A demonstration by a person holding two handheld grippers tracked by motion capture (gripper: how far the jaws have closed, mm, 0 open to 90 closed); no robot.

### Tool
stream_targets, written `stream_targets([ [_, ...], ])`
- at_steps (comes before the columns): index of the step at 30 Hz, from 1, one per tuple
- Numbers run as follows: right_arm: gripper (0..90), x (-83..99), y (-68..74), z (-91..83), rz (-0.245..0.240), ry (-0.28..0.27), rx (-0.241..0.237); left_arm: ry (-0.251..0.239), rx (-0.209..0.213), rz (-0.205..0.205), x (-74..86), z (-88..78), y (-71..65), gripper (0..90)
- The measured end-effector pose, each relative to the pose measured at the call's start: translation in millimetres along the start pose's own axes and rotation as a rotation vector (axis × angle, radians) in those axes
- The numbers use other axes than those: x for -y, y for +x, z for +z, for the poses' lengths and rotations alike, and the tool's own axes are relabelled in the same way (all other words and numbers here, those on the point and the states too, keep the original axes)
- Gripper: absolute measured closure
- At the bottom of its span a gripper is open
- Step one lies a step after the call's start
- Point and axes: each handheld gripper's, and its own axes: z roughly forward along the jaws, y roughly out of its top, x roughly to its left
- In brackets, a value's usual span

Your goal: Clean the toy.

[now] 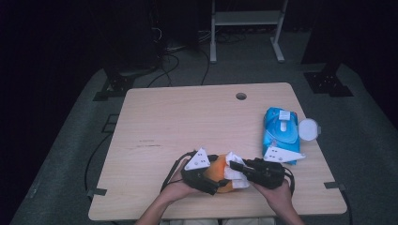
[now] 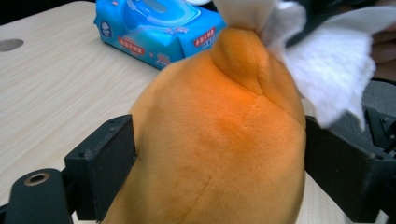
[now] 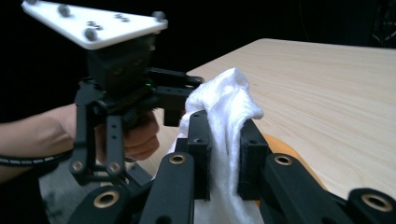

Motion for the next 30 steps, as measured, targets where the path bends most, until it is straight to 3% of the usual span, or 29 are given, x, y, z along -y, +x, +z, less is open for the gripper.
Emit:
stream_targets([
  [1, 78.1, 0.7, -0.6, 2.3, 0.010, 0.003, -0.003, 0.008, 0.001, 0.019, -0.6, -1.1, -1.7, 16.8],
  [4, 78.2, 4.9, -9.0, 0.7, 0.039, 0.004, 0.040, 0.004, -0.075, 0.093, -8.3, -6.6, -7.3, 32.4],
  [6, 78.2, 1.1, -5.8, -3.6, 0.039, -0.012, 0.081, 0.006, -0.118, 0.113, -12.7, -8.8, -8.7, 33.8],
  [8, 78.2, -5.2, 5.6, -3.1, 0.002, -0.028, 0.057, 0.024, -0.163, 0.133, -14.0, -8.3, -10.3, 33.8],
  [11, 78.1, -5.8, 13.1, 8.3, -0.039, 0.002, 0.048, 0.049, -0.132, 0.141, -10.3, -2.9, -13.7, 32.0],
  [15, 78.2, 5.8, -3.5, 10.6, 0.032, 0.031, 0.047, 0.027, -0.035, 0.054, -9.8, -5.5, -4.9, 20.6],
  [17, 78.1, 7.3, -8.5, 5.1, 0.039, 0.035, 0.070, 0.009, -0.030, 0.039, -7.5, -8.8, 0.6, 17.3],
  [19, 78.1, 6.9, -11.9, 1.1, 0.043, 0.035, 0.083, 0.025, -0.036, 0.030, -3.0, -7.6, 5.3, 12.9],
  [22, 77.3, 6.2, -11.2, 1.4, 0.054, 0.026, 0.076, 0.048, -0.028, 0.032, 4.9, -2.0, 8.2, 13.3],
  [24, 77.0, 4.6, -4.4, 4.9, 0.025, 0.034, 0.071, 0.041, -0.047, 0.030, 5.4, -4.3, 7.4, 21.3],
  [27, 77.3, 3.4, -4.0, 7.1, 0.018, 0.030, 0.078, 0.025, -0.108, 0.083, -1.5, -11.8, 3.6, 38.1],
  [30, 77.6, 5.4, -13.0, 4.4, 0.044, 0.025, 0.106, 0.011, -0.132, 0.088, -6.6, -16.0, 2.7, 39.7],
])
